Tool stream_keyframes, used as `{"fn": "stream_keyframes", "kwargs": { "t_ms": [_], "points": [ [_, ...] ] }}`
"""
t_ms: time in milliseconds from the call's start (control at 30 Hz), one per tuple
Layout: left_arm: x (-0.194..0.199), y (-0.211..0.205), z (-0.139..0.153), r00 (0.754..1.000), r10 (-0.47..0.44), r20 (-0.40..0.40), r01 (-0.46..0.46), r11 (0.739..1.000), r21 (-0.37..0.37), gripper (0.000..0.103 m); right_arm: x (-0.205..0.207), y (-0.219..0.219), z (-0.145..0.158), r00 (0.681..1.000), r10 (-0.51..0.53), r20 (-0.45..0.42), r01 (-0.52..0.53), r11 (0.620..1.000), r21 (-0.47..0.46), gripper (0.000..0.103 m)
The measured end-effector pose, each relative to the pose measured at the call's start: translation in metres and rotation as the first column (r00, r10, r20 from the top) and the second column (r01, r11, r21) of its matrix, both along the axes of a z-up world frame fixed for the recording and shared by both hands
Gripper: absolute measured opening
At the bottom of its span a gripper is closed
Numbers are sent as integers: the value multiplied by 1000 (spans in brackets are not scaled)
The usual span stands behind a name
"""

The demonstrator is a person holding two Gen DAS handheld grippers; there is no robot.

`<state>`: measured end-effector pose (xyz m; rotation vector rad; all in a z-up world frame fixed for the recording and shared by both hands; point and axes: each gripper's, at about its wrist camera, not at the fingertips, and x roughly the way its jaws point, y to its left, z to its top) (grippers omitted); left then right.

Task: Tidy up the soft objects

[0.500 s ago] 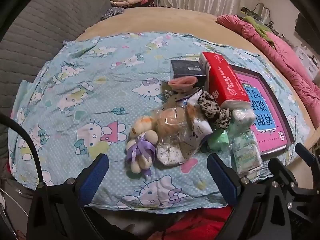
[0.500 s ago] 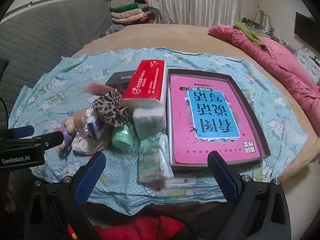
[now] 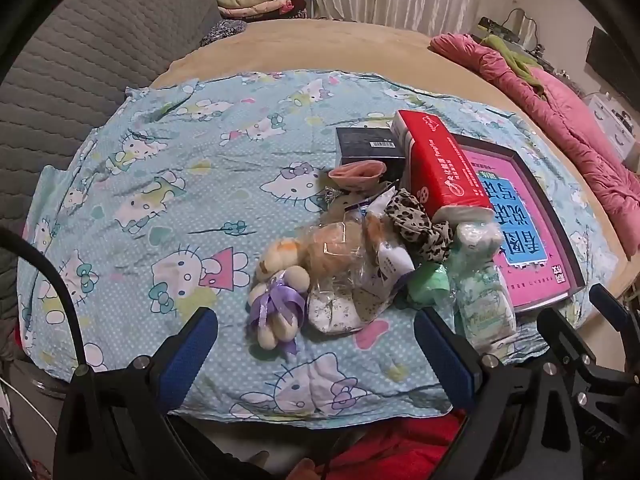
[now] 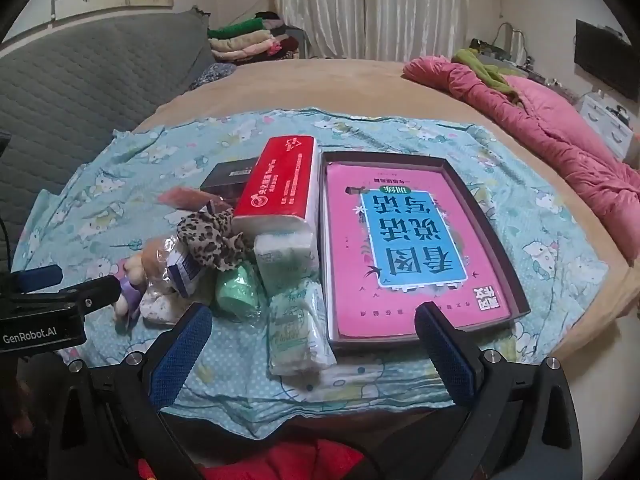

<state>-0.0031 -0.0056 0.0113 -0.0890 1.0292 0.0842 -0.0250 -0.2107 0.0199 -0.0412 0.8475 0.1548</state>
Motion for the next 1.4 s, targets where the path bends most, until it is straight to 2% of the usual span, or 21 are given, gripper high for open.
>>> {"fn": "stream_keyframes", "kwargs": {
  "t_ms": [1400],
  "points": [
    [-1,-1,-3,1000,-4,-1,4,1000,-5,99,4,1,-12,999,5,-43,-4,1000,16,101]
  ]
}}
